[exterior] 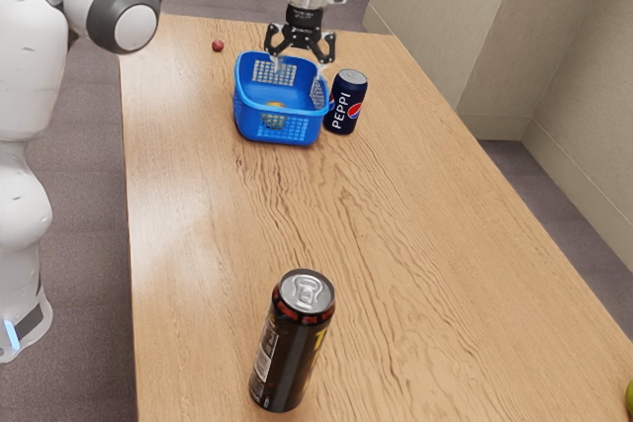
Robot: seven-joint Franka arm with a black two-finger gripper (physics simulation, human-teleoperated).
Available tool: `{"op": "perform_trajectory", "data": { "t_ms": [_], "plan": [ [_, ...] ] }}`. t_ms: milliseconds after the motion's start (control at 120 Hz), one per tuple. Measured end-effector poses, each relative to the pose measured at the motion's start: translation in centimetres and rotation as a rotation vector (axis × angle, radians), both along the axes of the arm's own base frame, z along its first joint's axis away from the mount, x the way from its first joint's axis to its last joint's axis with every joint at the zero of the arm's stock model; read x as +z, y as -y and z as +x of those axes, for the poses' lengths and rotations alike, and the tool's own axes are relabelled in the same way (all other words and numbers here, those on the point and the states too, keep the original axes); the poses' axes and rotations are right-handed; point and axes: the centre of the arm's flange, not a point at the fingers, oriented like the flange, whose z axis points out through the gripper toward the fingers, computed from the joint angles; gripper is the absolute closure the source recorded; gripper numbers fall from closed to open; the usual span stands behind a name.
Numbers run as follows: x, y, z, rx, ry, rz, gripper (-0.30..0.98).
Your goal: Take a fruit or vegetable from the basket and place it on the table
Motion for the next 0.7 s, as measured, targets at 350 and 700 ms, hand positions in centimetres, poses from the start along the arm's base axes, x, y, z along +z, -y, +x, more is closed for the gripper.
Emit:
{"op": "perform_trajectory", "data": {
  "t_ms": [350, 700],
  "plan": [
    [-3.2, -1.7, -1.5, -0.053, 0.013, -0.003, 0.0],
    [-7.9, -2.7, -0.5, -0.093, 0.015, -0.045, 0.0]
  ]
}}
